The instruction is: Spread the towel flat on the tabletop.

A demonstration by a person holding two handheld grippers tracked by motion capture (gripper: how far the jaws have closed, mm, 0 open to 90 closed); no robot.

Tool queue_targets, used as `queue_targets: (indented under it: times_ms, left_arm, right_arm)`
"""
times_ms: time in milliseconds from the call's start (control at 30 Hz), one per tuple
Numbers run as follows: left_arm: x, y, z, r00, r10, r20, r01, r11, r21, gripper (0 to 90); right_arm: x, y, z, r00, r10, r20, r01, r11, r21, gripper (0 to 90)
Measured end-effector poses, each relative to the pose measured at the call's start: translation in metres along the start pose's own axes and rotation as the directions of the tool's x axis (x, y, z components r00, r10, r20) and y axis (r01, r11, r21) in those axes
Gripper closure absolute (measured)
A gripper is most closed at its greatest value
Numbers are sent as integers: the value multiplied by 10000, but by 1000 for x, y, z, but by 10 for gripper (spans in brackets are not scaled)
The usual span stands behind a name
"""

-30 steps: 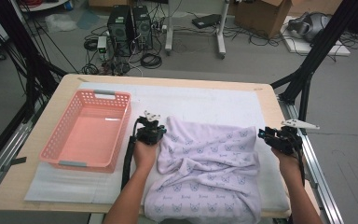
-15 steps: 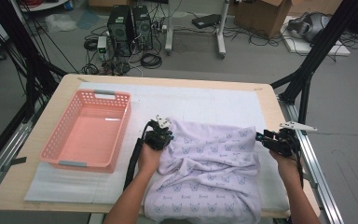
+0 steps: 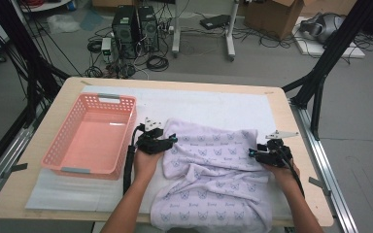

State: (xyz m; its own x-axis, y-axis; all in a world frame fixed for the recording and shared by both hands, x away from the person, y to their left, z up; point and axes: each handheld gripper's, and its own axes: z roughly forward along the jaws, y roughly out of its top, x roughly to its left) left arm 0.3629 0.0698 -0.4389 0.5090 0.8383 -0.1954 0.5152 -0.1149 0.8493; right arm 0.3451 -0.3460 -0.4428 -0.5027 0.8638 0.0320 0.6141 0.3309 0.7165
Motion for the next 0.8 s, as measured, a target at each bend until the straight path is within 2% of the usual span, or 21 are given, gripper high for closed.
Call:
queue_targets:
  times_ms: [67,100,133,200,267,300,333,400,433,500,567,633,667,700,800]
  left_arm:
    - [-3,1,-3,9994,204,296,-205,9998,12,391]
    - [-4,1,-4,9990,275,338,-274,9996,-48,390]
    - [-5,2,-4,9990,274,364,-272,9996,-66,390]
    - [-7,1,-5,9987,190,463,-197,9997,133,389]
    - [-12,-2,-4,9978,243,617,-262,9992,300,371]
    - [-16,-5,-5,9972,325,677,-331,9994,81,362]
    - [-19,-8,-6,9958,362,839,-359,9993,-46,365]
    - [-23,-10,-4,9936,594,958,-638,9970,432,351]
    - [-24,-10,-2,9936,576,969,-629,9966,524,353]
    - [-25,-10,-1,9933,598,985,-656,9962,574,353]
    - [-26,-11,2,9953,555,790,-609,9959,674,354]
    - [-27,-13,5,9963,669,544,-721,9923,1006,354]
    - [-28,-14,8,9950,692,718,-777,9893,1233,365]
    - [-30,-15,9,9936,801,793,-903,9867,1351,376]
    - [-39,-16,11,9848,1714,292,-1739,9730,1516,380]
  right_arm:
    - [-2,0,0,9995,-104,289,104,9999,-9,818]
    - [-5,1,0,9999,19,161,-18,10000,-67,854]
    - [-11,1,0,9993,351,-128,-353,9992,-166,880]
    - [-20,1,2,9955,939,120,-932,9945,-474,887]
    - [-29,0,1,9805,1883,564,-1822,9783,-983,890]
    - [-32,-1,0,9715,2173,943,-2055,9713,-1200,890]
    - [-34,-2,-1,9665,2337,1066,-2193,9668,-1309,889]
    - [-33,-1,-2,9683,2325,916,-2189,9660,-1376,869]
    - [-32,-1,-4,9712,2243,805,-2121,9676,-1371,846]
    - [-29,1,-9,9755,2056,778,-1941,9717,-1347,713]
    - [-27,2,-15,9781,1960,702,-1842,9718,-1472,632]
    - [-27,1,-22,9788,2031,249,-1970,9683,-1535,575]
    - [-27,0,-26,9799,1993,-59,-1979,9680,-1542,567]
    - [-26,-2,-30,9836,1796,-140,-1796,9721,-1509,560]
    - [-23,-5,-40,9873,1566,-267,-1588,9751,-1551,542]
